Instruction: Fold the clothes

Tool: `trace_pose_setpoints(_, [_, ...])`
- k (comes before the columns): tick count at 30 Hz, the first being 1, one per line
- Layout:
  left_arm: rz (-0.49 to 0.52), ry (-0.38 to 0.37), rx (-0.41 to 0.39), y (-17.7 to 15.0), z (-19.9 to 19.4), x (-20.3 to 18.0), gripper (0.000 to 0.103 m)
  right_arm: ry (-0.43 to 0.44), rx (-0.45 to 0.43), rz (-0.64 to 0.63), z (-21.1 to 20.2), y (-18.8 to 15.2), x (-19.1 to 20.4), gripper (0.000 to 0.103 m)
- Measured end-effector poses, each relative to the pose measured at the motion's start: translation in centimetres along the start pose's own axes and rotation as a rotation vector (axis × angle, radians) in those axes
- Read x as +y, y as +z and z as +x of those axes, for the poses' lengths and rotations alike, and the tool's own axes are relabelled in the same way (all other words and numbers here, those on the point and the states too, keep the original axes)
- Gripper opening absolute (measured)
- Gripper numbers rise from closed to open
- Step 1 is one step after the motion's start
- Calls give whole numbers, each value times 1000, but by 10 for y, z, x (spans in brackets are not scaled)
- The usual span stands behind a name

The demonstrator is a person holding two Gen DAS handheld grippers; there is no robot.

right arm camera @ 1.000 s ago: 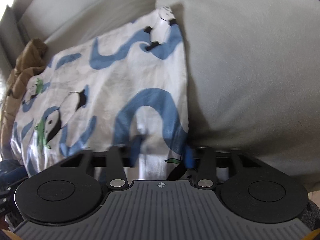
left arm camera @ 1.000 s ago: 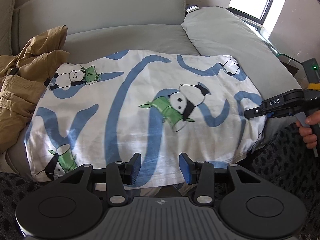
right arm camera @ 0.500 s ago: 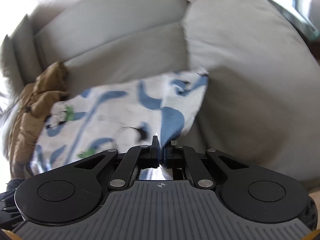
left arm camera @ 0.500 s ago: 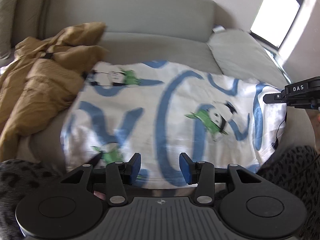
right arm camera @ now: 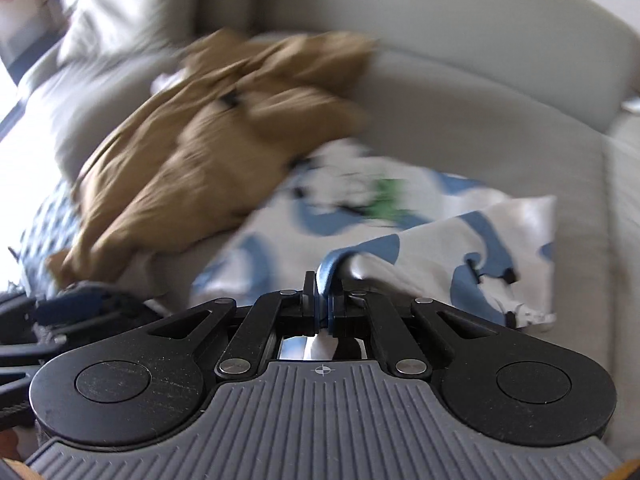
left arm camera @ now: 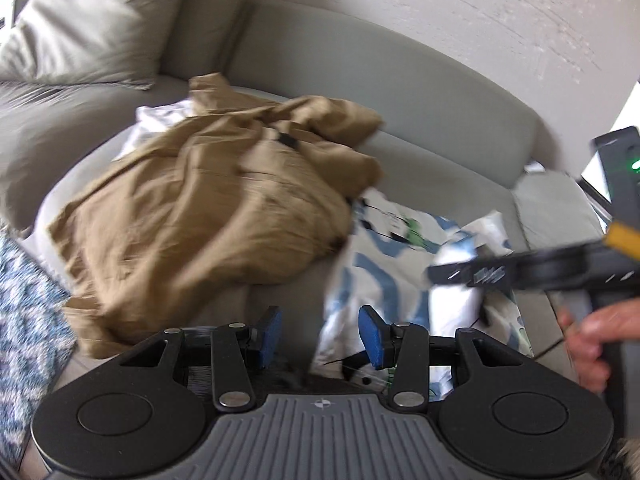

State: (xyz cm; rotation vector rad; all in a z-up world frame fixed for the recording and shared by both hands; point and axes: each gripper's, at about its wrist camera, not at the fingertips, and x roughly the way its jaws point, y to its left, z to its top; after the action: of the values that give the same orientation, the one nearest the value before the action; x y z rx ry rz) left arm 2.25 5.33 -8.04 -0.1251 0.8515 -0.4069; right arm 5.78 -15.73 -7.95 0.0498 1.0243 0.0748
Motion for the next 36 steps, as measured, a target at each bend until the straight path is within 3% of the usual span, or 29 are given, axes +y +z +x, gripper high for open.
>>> trace_pose_setpoints(3, [-26, 6, 2, 1, 0, 10, 41, 73, 37, -20, 20, 7, 24, 7])
trace_pose_setpoints(5, [-31, -4, 10, 0, 2, 11, 42, 106, 63, 14, 28, 11, 25, 34])
trace_pose_setpoints(6, [-32, -12, 15, -1, 3, 11, 42, 126, 70, 39, 29, 12, 23, 55])
trace_pose_setpoints(7, [-32, -27, 19, -2, 4, 11, 42, 150, 67, 75, 24, 11, 16, 58])
trace_pose_setpoints(12, [25, -106, 43, -5, 12, -8, 43, 318, 60, 335, -30, -6, -41, 59])
trace_pose_setpoints(16, [125, -220, 40, -7, 9, -33, 44, 419, 21, 523, -84, -36, -85, 59])
trace_pose_setpoints(22, [258, -328, 80, 3, 34, -79, 44, 422, -35, 691, -121, -66, -133, 59])
trace_pose_setpoints(27, [190, -324, 111, 11, 70, -95, 40, 409, -84, 781, -89, -70, -163, 60])
trace_pose_setpoints(30, [230, -352, 139, 2, 72, -100, 41, 386, -120, 862, -52, -64, -179, 61])
trace_pose_setpoints(36, [254, -275, 211, -10, 93, -89, 40, 324, -62, 768, 13, -36, -194, 56])
